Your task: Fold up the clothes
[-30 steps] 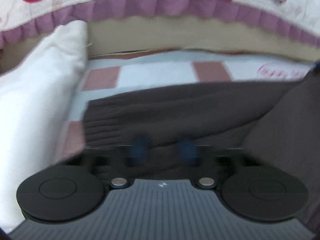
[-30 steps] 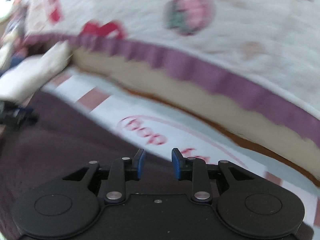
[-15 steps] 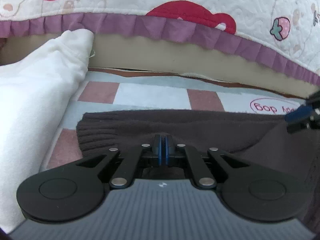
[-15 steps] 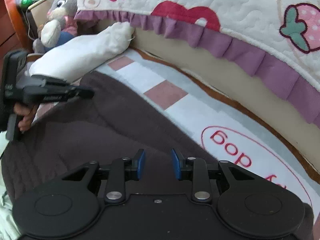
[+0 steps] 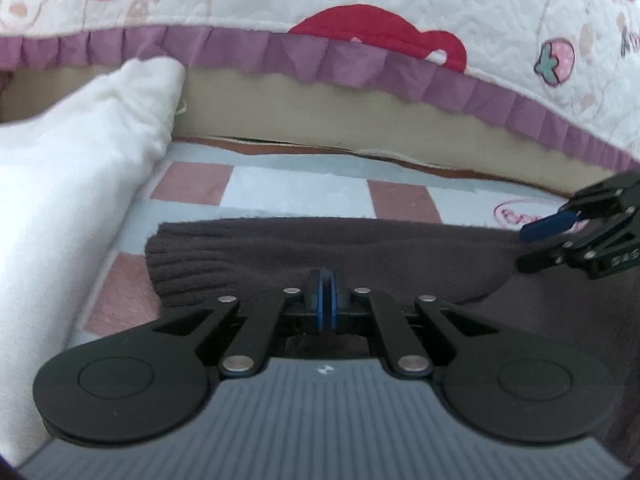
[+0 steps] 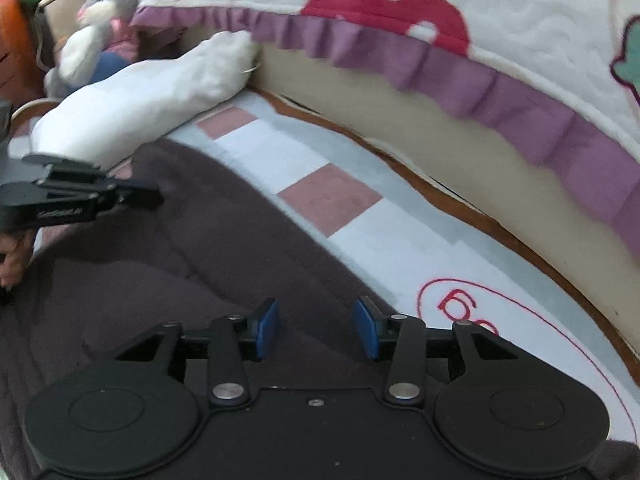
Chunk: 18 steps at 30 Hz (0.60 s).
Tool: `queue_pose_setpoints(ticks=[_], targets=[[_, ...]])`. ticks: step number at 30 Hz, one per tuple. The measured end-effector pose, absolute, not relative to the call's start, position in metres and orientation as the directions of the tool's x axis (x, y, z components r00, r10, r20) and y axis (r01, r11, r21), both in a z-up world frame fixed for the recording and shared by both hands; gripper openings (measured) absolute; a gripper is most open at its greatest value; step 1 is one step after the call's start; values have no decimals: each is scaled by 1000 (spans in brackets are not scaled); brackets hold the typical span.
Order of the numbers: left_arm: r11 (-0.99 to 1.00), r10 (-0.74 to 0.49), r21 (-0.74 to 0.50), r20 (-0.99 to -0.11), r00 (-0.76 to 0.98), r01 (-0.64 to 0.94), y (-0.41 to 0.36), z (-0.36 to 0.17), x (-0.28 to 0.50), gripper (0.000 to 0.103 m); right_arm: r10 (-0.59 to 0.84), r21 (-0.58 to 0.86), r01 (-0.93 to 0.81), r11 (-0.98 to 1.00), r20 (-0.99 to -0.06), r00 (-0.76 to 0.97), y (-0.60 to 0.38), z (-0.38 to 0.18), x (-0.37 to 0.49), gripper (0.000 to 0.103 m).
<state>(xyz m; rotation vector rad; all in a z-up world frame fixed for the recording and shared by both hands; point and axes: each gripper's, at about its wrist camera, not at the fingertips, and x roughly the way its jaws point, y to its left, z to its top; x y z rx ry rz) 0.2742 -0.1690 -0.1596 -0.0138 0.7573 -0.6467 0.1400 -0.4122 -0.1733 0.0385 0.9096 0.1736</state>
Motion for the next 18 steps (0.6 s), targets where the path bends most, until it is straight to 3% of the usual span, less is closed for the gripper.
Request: queue_pose_setpoints(ticks=[3,5,7,8,10,11,14,18], targets=[[806,-574,-320,-626,528,498,-159,-167,278,3,188,178,-76,981,-779,598,-421,-179,151,53],[811,-567,-311,-628,533,496,-156,-167,278,3,194,200,-56,978,-790,582,-420,-188,158,54],[813,-559,-292,-633,535,504,-158,-166,275,3,142,65,-150,987,-794,592,-400,-195,156,56],[814,-556,-283,-636,536,508,-159,-166,274,3,113,-24,-212,977,-785,609,-388,-197,152,52],[814,-550,-262,-636,541,519,-161,-165,273,3,116,-73,-276,958,-784,610,-375,-195,148,19],[812,-550,-255,-636,541,525,-162,-165,272,3,117,-68,-276,959,-790,601,-373,-194,148,14],[800,-574,-291,-623,531,524,-162,-165,273,2,78,-144,-286,947,-764,641,-372,-192,142,6],[796,-591,-294,-569,572,529,-160,-151,275,2,55,-61,-129,990,-671,739,-394,-169,136,5]])
